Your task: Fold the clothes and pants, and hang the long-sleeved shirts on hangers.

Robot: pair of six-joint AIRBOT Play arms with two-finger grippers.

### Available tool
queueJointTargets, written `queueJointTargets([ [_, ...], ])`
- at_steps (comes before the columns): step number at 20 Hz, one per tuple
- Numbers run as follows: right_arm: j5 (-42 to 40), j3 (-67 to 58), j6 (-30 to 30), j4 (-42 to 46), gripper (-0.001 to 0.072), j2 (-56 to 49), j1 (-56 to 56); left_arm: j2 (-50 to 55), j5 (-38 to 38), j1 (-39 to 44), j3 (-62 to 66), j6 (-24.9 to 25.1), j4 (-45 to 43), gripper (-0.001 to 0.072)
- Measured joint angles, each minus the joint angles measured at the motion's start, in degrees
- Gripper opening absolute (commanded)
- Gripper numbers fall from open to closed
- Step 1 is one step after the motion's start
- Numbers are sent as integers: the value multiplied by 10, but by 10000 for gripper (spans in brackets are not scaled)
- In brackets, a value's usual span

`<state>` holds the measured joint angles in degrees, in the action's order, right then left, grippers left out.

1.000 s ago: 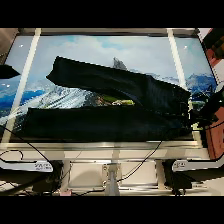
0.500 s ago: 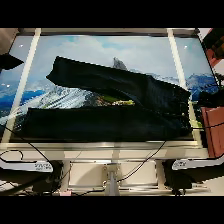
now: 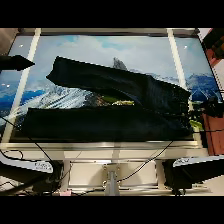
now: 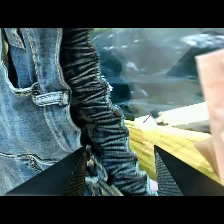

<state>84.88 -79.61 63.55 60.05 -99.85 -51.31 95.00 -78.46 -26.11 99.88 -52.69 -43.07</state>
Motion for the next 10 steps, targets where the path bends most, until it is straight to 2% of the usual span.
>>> queueJointTargets([
  [4, -4, 7, -21, -13, 489, -47, 22, 32, -1, 30, 0, -40, 0, 41],
  [10, 14, 9, -55, -68, 487, -93, 54, 50, -2, 60, 0, -57, 1, 41],
])
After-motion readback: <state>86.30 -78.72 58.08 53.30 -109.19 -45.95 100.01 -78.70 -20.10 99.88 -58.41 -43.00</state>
